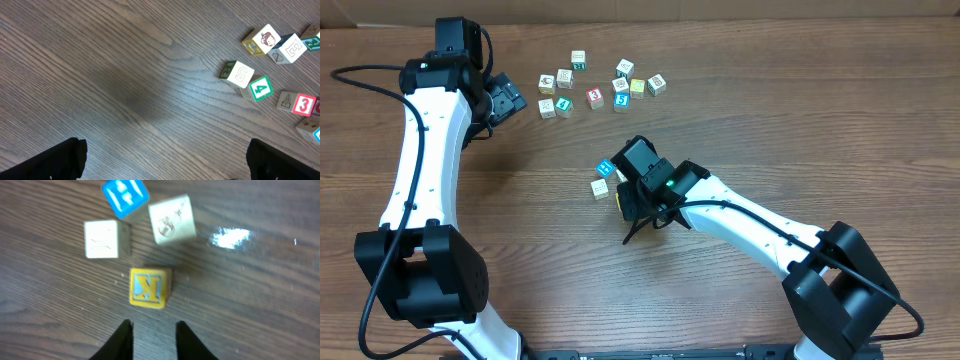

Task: Form a circle
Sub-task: 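Carry the yellow K block down and lower it near the blue blocks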

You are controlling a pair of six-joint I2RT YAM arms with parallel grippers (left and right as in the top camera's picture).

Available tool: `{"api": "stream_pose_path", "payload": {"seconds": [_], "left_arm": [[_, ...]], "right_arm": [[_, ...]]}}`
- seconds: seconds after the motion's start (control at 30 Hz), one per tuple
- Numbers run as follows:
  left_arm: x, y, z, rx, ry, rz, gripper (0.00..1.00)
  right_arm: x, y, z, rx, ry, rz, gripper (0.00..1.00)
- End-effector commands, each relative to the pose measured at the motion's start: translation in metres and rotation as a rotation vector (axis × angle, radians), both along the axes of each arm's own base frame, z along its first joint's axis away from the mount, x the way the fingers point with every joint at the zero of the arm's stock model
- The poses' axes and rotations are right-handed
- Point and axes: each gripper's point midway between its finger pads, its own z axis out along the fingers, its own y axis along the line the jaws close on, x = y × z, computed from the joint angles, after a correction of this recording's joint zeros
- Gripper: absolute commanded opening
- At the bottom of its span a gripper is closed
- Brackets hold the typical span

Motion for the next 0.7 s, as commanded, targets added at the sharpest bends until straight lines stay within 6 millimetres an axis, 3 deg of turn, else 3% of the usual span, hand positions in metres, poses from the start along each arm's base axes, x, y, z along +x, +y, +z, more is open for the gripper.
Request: {"api": "stream_pose_path", "payload": {"seconds": [0.0, 0.13, 0.67], "left_arm": [[0.002, 0.000, 0.013, 0.002, -0.033, -0.001, 1.00], [0.002, 0.000, 0.013, 0.002, -0.033, -0.001, 0.99], [0.002, 0.000, 0.013, 0.002, -0.033, -0.001, 1.00]], "right_arm": [[0.003, -0.002, 0.008, 0.017, -0.011, -0.031, 0.18], [-0.002, -0.006, -0.002, 0.005, 0.015, -0.058, 0.04], [-0.010, -0.008, -0.034, 0.059, 0.034, -0.116, 0.04]]}}
